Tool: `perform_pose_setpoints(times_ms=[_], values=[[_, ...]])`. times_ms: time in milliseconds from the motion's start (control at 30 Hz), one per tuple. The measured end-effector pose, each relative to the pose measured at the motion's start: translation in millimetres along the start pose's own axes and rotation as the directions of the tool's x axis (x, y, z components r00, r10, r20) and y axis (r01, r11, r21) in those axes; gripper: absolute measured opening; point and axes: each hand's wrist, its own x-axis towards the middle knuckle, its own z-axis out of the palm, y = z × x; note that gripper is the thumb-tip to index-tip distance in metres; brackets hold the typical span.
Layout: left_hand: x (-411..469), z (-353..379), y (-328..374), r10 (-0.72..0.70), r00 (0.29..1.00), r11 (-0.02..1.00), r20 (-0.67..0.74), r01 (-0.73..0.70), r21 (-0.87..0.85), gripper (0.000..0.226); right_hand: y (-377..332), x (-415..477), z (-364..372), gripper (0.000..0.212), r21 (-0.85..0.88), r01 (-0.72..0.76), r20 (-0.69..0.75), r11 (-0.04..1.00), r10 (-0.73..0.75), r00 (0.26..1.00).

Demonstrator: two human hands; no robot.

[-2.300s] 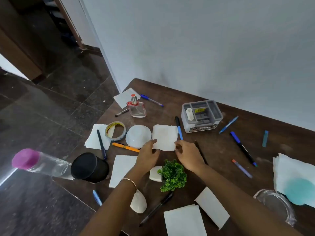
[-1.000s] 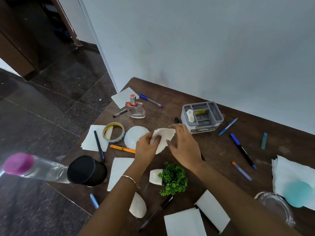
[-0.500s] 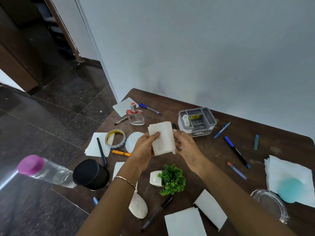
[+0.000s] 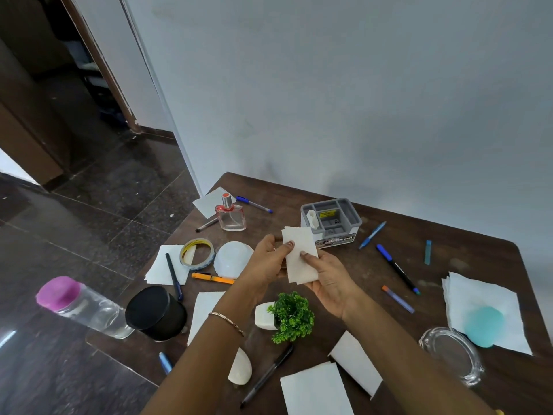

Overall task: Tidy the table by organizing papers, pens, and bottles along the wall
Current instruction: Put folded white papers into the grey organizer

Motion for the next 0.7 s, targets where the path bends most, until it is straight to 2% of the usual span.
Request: perform_pose_setpoints(times_ms=[200,533,633,700], values=[[-9.8,10.5,2.5,0.102,0.991,0.987,-0.086,-0.091,0.129,0.027,-9.5,-16.1,-12.6,0.020,-0.002,-0.024,-0.004,1.000,0.024,1.000],[-7.6,19.4,8.4,0.086,0.994,0.995,-0.064,-0.082,0.059,0.033,-19.4,-16.2,-19.1,0.030,0.021,-0.017,0.054,1.000,0.015,0.998],[3.1,16.4,13.4,0.124,0.990,0.981,-0.068,-0.111,0.162,0.037,-22.1,-8.3,-20.7,0.027,-0.020,-0.020,0.031,1.000,0.021,0.999],[15.9,11.6,17.2,0.183,0.981,0.944,-0.059,-0.158,0.291,0.049,-25.9,-2.9,-20.9,0.025,-0.072,-0.013,0.041,0.997,0.016,0.999]])
